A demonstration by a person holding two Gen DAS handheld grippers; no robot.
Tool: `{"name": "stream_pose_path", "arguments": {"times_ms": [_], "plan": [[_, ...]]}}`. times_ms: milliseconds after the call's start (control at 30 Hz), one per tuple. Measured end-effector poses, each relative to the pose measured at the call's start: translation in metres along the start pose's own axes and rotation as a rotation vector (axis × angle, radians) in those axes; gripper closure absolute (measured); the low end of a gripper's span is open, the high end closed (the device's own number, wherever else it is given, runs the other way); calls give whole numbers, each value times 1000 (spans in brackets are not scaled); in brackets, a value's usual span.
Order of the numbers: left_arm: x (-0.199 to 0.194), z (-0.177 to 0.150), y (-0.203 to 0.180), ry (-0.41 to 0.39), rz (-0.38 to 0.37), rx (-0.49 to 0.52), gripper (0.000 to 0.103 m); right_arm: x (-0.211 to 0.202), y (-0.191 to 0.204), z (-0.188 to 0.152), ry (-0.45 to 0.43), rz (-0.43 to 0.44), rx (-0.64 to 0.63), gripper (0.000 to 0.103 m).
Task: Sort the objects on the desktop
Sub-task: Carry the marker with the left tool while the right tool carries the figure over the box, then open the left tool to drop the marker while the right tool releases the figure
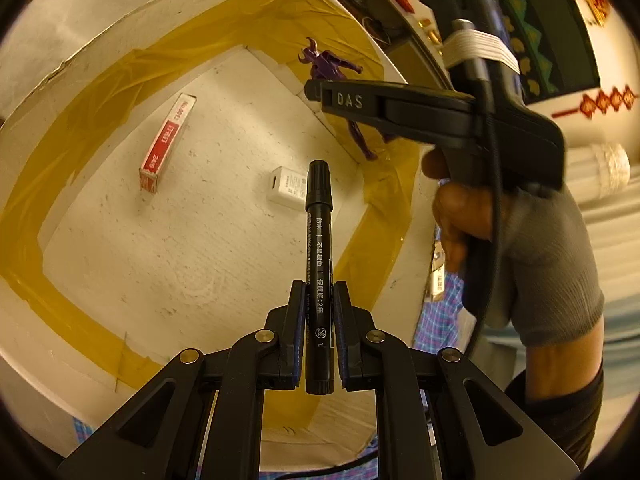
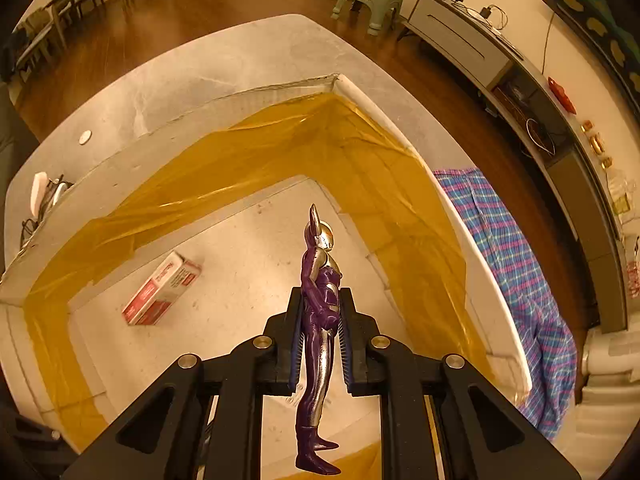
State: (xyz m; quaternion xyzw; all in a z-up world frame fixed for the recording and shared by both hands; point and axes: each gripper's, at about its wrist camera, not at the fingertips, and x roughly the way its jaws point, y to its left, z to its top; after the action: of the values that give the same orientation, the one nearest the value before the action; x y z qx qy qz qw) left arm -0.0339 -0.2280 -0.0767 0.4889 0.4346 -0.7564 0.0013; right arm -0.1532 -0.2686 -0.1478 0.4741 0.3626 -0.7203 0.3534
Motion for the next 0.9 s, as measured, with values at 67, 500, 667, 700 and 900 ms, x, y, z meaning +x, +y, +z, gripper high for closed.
{"name": "stream_pose_path", "arguments": {"times_ms": [67, 500, 667, 700, 900], "plan": [[-1, -5, -6, -14, 8, -1, 90, 3, 2, 4, 8, -9, -14, 86], [3, 20, -3, -68, 114, 3, 89, 21, 13, 20, 48, -32, -68, 86], [14, 31, -4, -71, 157, 11, 89, 23, 10, 23, 54, -42, -56, 86], [17, 32, -5, -59, 162, 18, 89, 23, 9, 23, 54, -44, -50, 86], [22, 33, -7, -49, 166, 24, 88, 24, 4, 20, 53, -56, -25, 82]]}}
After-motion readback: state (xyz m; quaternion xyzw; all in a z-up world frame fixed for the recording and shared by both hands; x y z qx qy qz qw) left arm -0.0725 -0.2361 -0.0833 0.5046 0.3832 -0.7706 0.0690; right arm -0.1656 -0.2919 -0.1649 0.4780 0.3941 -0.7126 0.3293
